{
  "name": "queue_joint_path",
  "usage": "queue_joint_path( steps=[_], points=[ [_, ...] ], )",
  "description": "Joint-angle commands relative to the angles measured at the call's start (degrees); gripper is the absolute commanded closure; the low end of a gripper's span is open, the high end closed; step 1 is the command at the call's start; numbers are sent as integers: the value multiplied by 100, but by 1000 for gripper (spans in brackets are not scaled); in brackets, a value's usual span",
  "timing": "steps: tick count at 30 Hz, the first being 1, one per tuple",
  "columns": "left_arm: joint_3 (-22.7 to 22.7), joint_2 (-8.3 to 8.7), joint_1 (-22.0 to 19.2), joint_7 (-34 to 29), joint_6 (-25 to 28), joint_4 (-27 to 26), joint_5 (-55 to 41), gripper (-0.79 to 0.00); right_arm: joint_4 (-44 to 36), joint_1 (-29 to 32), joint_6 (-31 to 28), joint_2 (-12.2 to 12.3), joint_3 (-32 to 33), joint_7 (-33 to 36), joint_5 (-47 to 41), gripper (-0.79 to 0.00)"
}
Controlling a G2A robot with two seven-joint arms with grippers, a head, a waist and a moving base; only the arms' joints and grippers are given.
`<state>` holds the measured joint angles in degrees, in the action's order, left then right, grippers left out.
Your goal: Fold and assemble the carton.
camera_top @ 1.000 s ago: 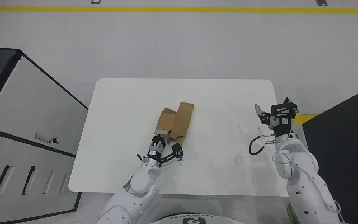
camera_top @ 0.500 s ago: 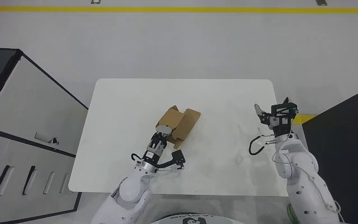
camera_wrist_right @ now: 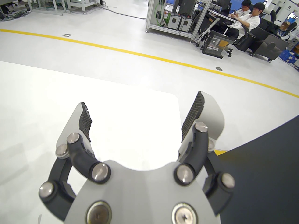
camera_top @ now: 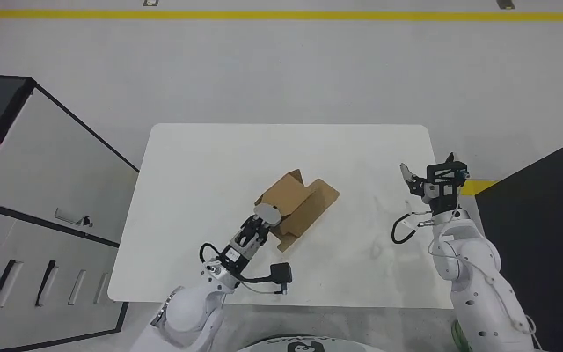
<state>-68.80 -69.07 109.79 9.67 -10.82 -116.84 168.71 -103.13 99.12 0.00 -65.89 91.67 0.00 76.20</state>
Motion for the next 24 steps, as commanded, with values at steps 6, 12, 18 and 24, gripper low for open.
queue_joint_path(
  steps=[6,12,18,24],
  points=[
    [-351,89,0,912,-232,-508,-474,0,0,0,0,0,0,0,0,-785],
    [-851,184,-39,1922,121,-929,-1533,0,0,0,0,0,0,0,0,-785],
    [-976,202,-77,2105,212,-1064,-1883,0,0,0,0,0,0,0,0,-785],
    [-971,205,-174,2124,255,-1101,-1872,0,0,0,0,0,0,0,0,-785]
  ],
)
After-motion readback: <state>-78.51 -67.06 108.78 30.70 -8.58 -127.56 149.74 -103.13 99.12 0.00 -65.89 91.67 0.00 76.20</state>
